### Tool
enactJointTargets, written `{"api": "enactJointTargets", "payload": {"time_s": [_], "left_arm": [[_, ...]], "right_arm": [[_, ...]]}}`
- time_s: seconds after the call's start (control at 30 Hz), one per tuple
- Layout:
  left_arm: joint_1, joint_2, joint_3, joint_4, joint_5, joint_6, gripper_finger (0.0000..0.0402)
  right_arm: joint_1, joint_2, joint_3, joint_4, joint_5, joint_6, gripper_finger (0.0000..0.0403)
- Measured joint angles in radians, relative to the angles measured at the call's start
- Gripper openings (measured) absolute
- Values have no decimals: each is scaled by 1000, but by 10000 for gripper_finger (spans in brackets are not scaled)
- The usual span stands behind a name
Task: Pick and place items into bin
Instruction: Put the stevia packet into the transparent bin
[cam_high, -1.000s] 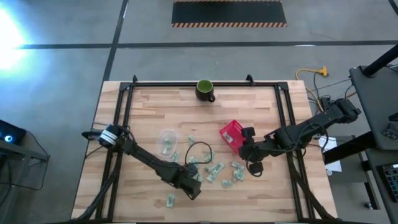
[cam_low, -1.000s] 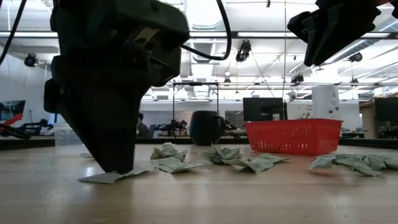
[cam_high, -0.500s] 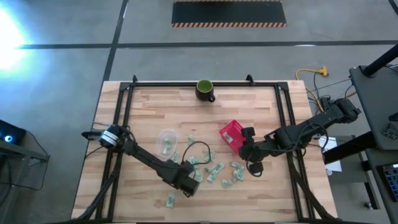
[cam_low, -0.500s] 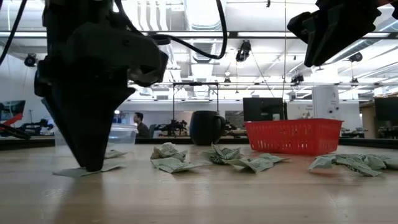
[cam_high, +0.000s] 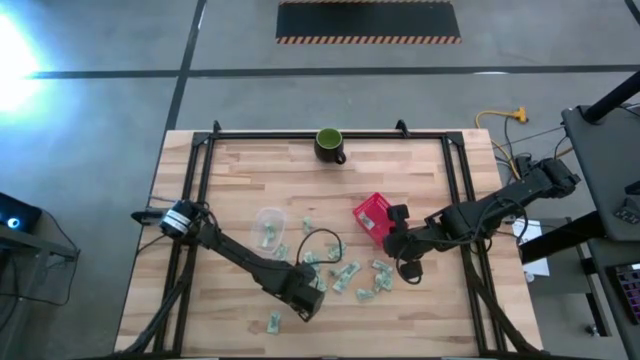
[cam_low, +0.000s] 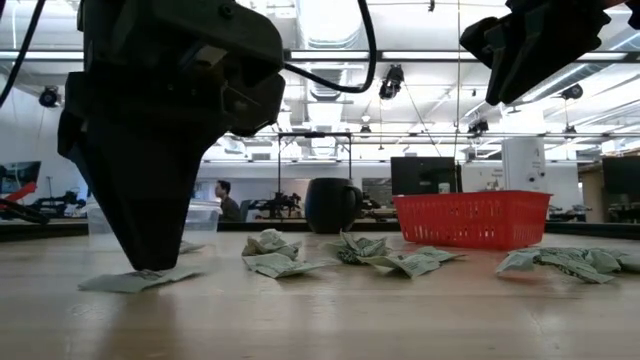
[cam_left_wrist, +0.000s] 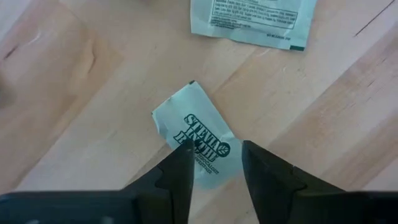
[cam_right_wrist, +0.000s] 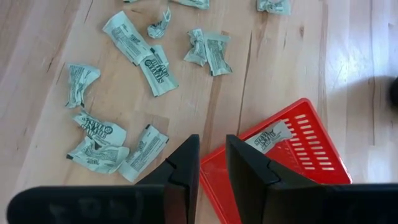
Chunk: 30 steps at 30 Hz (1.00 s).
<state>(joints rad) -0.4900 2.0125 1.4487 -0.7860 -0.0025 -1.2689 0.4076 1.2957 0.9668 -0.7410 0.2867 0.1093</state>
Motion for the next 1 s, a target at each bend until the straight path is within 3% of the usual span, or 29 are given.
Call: {"api": "enactJointTargets", "payload": {"time_s": [0.27,0.4,1.0], "left_arm": [[4,-2,20,-11,4,22,232],[8,-5,36,-13,4,49,267],[31,-2,3,-59,3,37,273]], "right_arm": [[0,0,0,6,0,-7,68],[0,0,-1,22,0,-9,68],[0,0,-6,26,-1,-16,68]]}}
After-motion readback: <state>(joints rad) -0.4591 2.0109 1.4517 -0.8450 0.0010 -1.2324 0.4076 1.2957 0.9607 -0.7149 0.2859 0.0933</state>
